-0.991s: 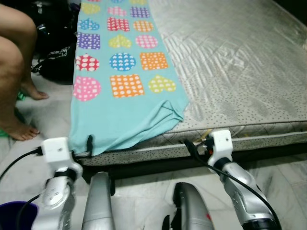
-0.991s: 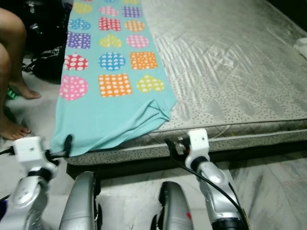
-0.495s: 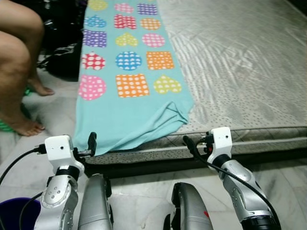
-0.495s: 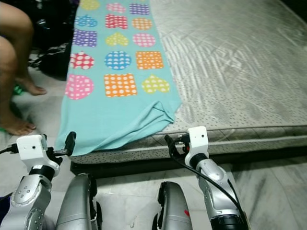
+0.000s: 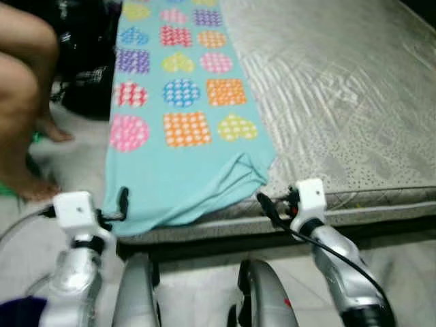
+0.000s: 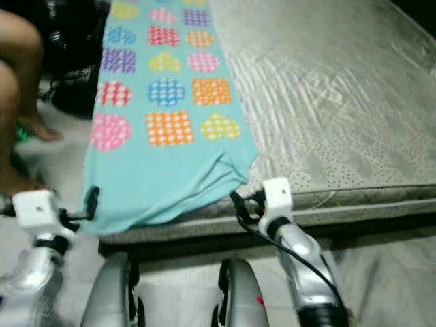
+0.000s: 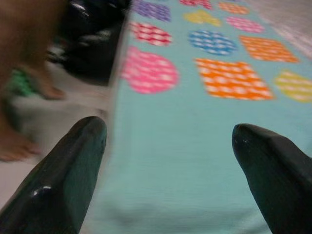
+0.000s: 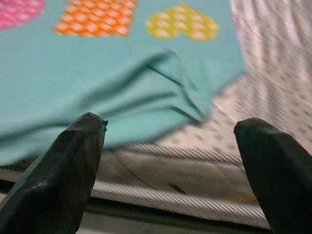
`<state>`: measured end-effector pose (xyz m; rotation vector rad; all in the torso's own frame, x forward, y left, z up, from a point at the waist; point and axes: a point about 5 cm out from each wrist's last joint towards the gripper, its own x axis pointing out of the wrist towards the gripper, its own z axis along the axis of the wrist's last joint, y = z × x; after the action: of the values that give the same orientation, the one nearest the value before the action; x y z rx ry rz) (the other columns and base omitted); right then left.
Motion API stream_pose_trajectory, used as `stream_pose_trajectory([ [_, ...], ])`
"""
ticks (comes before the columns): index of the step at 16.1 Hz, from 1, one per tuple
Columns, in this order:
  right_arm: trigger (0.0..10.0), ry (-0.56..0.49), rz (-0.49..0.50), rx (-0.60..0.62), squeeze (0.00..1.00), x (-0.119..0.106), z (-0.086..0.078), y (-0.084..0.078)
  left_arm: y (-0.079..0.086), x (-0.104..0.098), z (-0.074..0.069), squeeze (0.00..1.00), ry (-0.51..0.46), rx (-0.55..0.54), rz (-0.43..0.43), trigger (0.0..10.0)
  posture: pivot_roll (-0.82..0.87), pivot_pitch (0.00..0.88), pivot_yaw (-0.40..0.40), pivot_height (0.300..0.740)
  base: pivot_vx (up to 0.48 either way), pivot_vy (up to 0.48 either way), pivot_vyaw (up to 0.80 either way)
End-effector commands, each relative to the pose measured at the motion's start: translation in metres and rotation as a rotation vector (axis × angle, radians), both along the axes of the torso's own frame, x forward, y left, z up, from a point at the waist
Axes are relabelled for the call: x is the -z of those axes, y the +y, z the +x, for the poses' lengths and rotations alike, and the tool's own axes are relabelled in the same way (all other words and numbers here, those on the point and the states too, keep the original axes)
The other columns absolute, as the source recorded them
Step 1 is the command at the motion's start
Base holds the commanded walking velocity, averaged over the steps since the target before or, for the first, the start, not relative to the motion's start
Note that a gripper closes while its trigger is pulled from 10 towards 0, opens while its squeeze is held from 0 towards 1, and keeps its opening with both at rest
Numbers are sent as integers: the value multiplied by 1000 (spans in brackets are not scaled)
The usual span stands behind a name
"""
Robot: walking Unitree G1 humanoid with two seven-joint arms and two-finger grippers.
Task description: Clean up the room
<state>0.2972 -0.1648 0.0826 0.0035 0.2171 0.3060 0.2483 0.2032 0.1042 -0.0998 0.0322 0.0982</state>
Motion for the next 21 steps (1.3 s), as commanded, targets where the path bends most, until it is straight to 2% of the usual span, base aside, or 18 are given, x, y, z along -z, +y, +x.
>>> stream_pose_trajectory([
  [1, 10000, 14, 5, 7, 0, 3, -1, -3, 0, 3, -2, 0, 16, 5, 4, 10000, -20, 214, -110, 575, 330, 0, 0],
  [4, 10000, 15, 7, 8, 0, 3, -1, -2, 1, 3, -1, 0, 19, 5, 4, 10000, -20, 213, -108, 575, 292, 0, 0],
  [11, 10000, 29, 27, -23, 0, 5, 0, -1, 1, 5, -1, 0, 31, 2, 10, 10000, -18, 212, -108, 575, 0, 0, 0],
  [13, 10000, 27, 46, -37, 0, 2, 4, -1, 1, 5, -1, 0, 32, 2, 12, 10000, -14, 214, -106, 560, 0, 0, 0],
  [16, 10000, 20, 20, -81, 0, 1, 5, 4, 1, 5, -1, 0, 33, 2, 14, 10000, -12, 213, -106, 550, 0, 0, 0],
  [18, 10000, 17, 45, -110, 0, -7, 12, 14, 3, 4, -3, 0, 33, -17, 34, 10000, -1, 210, -103, 550, 0, 0, 0],
  [20, 10000, 39, 62, -144, 0, -15, 22, 31, 11, 3, -9, 0, 36, -83, 69, 10000, 21, 210, -104, 550, 0, 0, 0],
  [21, 10000, 40, 63, -143, 0, -17, 28, 40, 14, 0, -15, 0, 29, -80, 82, 10000, 45, 216, -109, 550, 0, 0, 0],
])
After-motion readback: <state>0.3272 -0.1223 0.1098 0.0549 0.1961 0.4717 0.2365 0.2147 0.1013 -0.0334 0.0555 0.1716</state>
